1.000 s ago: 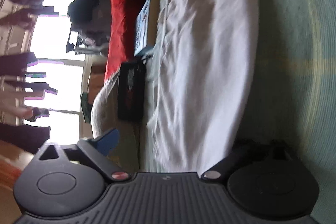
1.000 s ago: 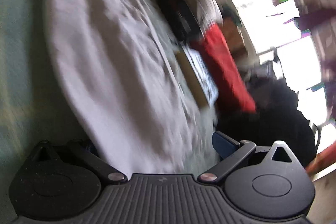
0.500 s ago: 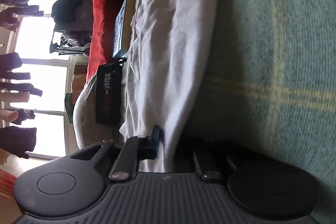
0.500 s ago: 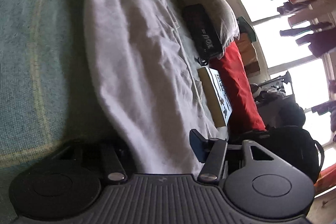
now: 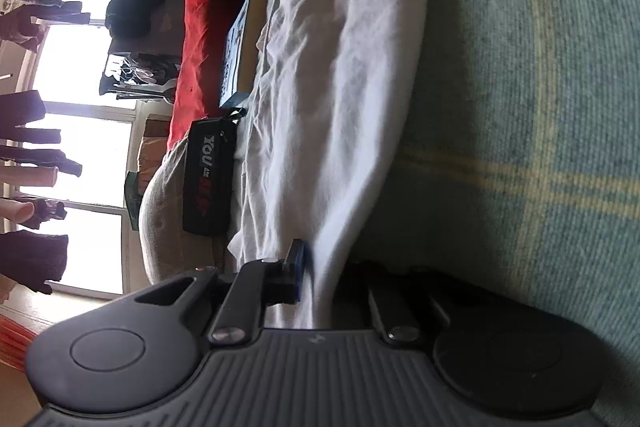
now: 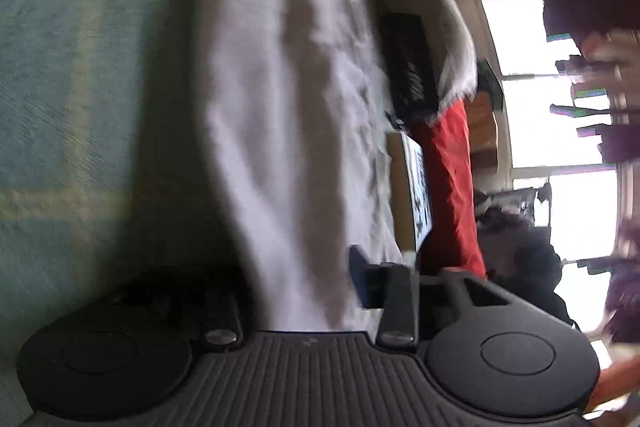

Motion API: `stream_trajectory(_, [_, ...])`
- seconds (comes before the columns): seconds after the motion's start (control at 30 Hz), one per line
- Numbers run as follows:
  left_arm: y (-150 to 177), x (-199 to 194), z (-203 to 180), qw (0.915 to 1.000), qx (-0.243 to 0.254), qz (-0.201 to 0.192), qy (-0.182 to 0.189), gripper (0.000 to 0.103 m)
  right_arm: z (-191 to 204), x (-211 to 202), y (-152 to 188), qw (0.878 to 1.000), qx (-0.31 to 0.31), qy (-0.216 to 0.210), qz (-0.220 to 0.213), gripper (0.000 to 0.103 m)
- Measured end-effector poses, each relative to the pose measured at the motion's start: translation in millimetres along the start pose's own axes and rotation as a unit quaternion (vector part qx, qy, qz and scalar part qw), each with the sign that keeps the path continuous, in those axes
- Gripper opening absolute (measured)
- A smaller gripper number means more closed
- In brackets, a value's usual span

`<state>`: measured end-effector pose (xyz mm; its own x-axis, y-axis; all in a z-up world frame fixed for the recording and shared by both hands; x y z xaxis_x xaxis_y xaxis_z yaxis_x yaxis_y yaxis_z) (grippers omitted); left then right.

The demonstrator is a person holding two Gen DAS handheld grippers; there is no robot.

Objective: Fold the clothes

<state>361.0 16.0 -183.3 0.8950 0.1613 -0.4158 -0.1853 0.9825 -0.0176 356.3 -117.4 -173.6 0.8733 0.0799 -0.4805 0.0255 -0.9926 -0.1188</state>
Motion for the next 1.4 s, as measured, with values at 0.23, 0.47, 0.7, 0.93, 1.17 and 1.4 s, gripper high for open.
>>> stream_trajectory(0.23, [13.6,-8.7,5.9,0.9998,-0.001,0.010,-0.017,0.022,6.6,1.3,3.8,1.000,0.026,-0.007,-0.007,0.008])
stream_trajectory(0.47, [15.2,-9.2,1.8,0.9996,-0.021,0.014,0.010,0.001,-2.7,1.7,3.0,0.999,0.049,0.001,-0.012,0.006])
stream_trajectory(0.7, [15.6,-26.4,5.1,1.0000,0.003,0.007,-0.005,0.001,-19.0,-12.5,3.4,0.998,0.066,0.004,-0.020,0.005])
stream_trajectory(0.93, [16.2,-58.4,16.7,0.9999,0.013,-0.001,-0.006,0.001,-29.7,-47.3,7.2,0.996,0.080,-0.013,-0.027,0.005])
stream_trajectory(1.17, [17.1,-115.5,-0.1,0.9991,0.040,-0.011,0.011,0.001,-20.2,-97.4,15.0,0.996,0.072,-0.038,-0.034,0.005])
stream_trajectory(1.4, [15.2,-173.1,-21.5,0.9982,0.054,-0.020,0.016,0.001,4.4,-152.2,23.9,0.996,0.061,-0.056,-0.037,0.005])
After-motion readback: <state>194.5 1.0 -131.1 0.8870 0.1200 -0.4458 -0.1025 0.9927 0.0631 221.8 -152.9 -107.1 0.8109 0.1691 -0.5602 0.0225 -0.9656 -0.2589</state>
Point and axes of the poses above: each gripper's, at about its wrist camera, not at the fingertips, and x roughly the way its jaws point, z to its left, y to its underside, the point moved 7 cm from there along x, roughly the way its jaws point, and after that the axes turned 5 degrees about x, right-handed, at the moved point
